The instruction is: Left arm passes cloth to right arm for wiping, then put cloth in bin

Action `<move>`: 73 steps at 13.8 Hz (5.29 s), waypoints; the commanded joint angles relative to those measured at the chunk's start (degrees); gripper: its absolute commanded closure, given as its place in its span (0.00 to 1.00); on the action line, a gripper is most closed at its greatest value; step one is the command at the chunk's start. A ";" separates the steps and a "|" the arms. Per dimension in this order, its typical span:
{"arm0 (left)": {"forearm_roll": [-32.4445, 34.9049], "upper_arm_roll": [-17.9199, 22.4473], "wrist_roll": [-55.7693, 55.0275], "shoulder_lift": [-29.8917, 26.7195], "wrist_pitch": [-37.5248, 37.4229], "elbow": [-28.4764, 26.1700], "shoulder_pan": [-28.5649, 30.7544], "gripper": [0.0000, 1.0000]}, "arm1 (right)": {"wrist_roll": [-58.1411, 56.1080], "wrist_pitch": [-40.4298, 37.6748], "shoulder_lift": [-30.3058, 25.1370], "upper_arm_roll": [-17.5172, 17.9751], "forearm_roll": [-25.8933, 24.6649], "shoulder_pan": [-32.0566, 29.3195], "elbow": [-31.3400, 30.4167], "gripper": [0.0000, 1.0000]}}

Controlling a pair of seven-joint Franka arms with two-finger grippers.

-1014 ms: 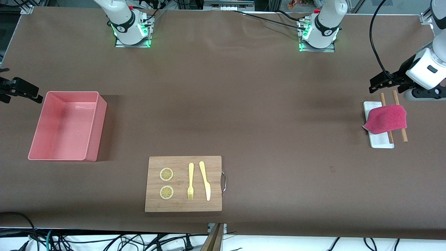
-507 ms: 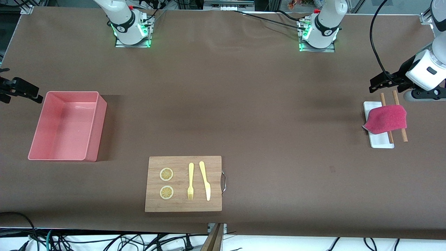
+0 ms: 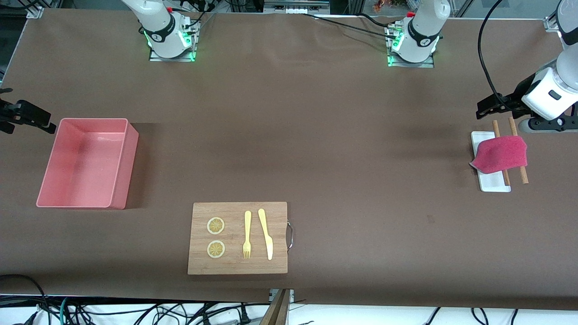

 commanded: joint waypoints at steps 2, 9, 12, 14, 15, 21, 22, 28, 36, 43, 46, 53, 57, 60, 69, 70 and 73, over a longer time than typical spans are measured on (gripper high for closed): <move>1.05 -0.28 -0.39 1.08 -1.55 2.07 0.08 0.00 | -0.45 -0.10 0.02 -0.05 0.94 0.03 0.68 0.00; 1.05 -0.01 3.66 1.17 -2.35 2.07 0.87 0.00 | -0.45 -0.10 0.02 -0.14 0.94 0.03 0.59 0.00; 1.05 -0.01 3.66 1.34 -2.35 2.07 0.96 0.00 | -0.46 -0.10 0.02 -0.14 0.94 0.03 0.68 0.00; 1.05 0.07 3.66 1.35 -2.35 2.07 0.96 0.00 | -0.45 0.16 0.10 -0.05 0.85 0.20 0.68 0.00; 1.05 -0.01 3.66 1.35 -2.26 2.07 1.05 0.00 | -0.45 0.34 0.10 -0.05 0.94 0.29 0.68 0.00; 0.62 0.16 10.05 3.01 -1.91 3.39 3.77 0.00 | -0.54 0.43 0.10 -0.14 0.85 0.29 0.68 0.00; 0.44 0.16 13.29 3.45 -1.65 3.83 5.69 0.00 | -0.54 0.43 0.10 -0.05 0.85 0.29 0.68 0.00; -1.40 0.16 33.77 6.53 -0.85 6.56 15.27 0.00 | -0.54 0.43 0.10 -0.14 0.85 0.29 0.68 0.00; -11.50 0.16 75.40 14.78 3.80 6.64 35.57 0.00 | -0.63 0.34 0.10 -0.14 0.85 0.29 0.59 0.00; -27.32 0.16 111.81 28.84 9.17 6.73 45.08 0.00 | -0.54 -0.27 0.81 -0.23 0.15 0.29 -0.72 0.00; -30.49 0.16 119.82 34.46 9.25 8.74 45.35 0.00 | -0.45 0.87 0.81 -0.23 -0.02 -0.76 -4.50 0.00; -32.43 -0.01 130.30 45.64 9.69 17.02 45.52 0.00 | 3.39 2.01 3.35 -0.05 0.85 -0.50 -4.60 0.00; -32.52 -0.19 132.68 47.57 9.34 16.75 45.26 0.02 | 12.18 3.24 5.11 2.67 0.94 -0.15 -4.68 0.00; -32.43 -0.45 132.85 47.66 9.08 16.58 44.91 0.45 | 18.68 3.50 6.43 5.04 1.03 -0.15 -4.77 0.00; -31.64 -0.46 131.37 46.00 7.76 17.19 44.64 1.00 | 37.67 6.49 8.37 12.86 1.03 -0.15 -4.68 0.00; -31.47 -0.37 129.71 45.12 6.72 17.19 44.64 1.00 | 39.78 7.28 8.37 14.00 1.03 -0.15 -4.68 0.00; -26.48 -0.54 121.55 39.86 5.39 17.28 44.47 1.00 | 46.99 8.60 9.42 16.11 1.03 0.29 -4.77 0.00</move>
